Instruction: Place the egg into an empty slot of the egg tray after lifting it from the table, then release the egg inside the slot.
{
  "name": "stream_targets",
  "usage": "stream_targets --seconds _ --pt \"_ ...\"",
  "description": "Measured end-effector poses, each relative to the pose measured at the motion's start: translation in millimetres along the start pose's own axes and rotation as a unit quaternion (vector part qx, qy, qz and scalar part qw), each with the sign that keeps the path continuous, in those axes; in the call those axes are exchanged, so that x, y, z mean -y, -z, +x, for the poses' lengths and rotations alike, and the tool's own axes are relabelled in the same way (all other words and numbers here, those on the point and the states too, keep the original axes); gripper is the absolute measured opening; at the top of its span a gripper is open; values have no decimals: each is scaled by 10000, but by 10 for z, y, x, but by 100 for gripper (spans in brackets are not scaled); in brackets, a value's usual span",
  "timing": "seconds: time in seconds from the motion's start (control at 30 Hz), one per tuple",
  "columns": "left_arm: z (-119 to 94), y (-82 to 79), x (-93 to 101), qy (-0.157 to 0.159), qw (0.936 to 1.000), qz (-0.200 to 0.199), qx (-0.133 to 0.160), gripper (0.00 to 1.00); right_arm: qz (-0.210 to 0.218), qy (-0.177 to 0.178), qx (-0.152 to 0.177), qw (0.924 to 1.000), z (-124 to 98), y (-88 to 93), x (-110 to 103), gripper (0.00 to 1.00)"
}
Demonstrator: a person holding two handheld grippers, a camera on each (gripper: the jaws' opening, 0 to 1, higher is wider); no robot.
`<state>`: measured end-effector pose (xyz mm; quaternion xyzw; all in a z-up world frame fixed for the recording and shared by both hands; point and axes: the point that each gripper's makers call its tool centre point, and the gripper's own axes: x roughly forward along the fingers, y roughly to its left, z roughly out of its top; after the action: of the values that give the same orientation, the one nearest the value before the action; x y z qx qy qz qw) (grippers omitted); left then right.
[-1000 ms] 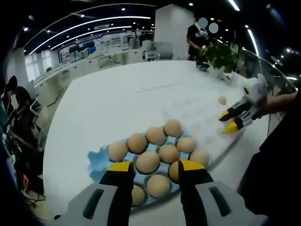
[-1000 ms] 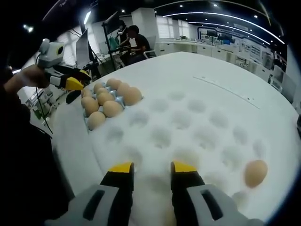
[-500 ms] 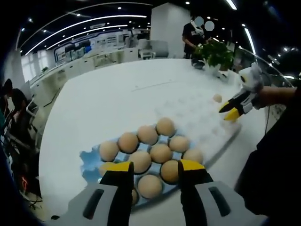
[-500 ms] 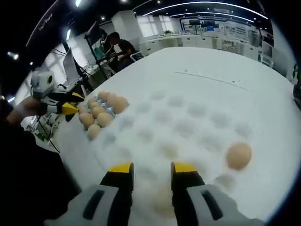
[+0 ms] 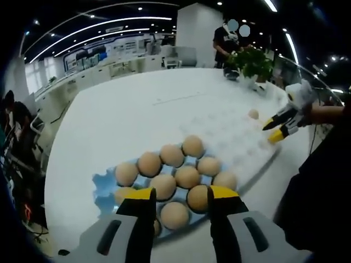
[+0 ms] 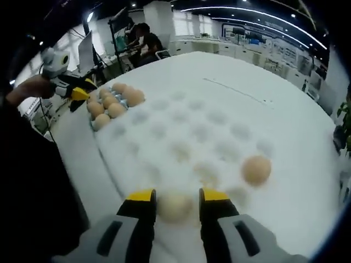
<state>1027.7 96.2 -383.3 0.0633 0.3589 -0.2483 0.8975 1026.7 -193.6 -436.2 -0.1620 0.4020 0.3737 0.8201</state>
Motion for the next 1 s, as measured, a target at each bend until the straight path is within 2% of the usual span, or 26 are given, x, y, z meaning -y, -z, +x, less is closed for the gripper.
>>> stream_targets --seconds 0.13,0.3,0.37,0.47,0.63,1.0 --pt "8 38 -2 12 10000 -8 -54 38 -38 -1 -97 9999 -32 51 -34 32" --pt "5 39 -3 29 10000 12 -89 38 158 17 -85 9998 -26 38 -6 30" --pt "-10 7 -31 -21 10000 -54 -29 38 90 -22 -429 9990 -50 83 -20 28" --pt "-22 14 -45 -53 9999 -96 -5 38 -38 -14 -652 9979 -39 88 -25 27" --pt "-42 60 -44 -85 9998 -167 -20 38 135 -99 -818 9965 -6 100 1 27" --pt "25 56 58 1 9998 -179 -14 38 -74 -143 -1285 9916 25 123 -15 28"
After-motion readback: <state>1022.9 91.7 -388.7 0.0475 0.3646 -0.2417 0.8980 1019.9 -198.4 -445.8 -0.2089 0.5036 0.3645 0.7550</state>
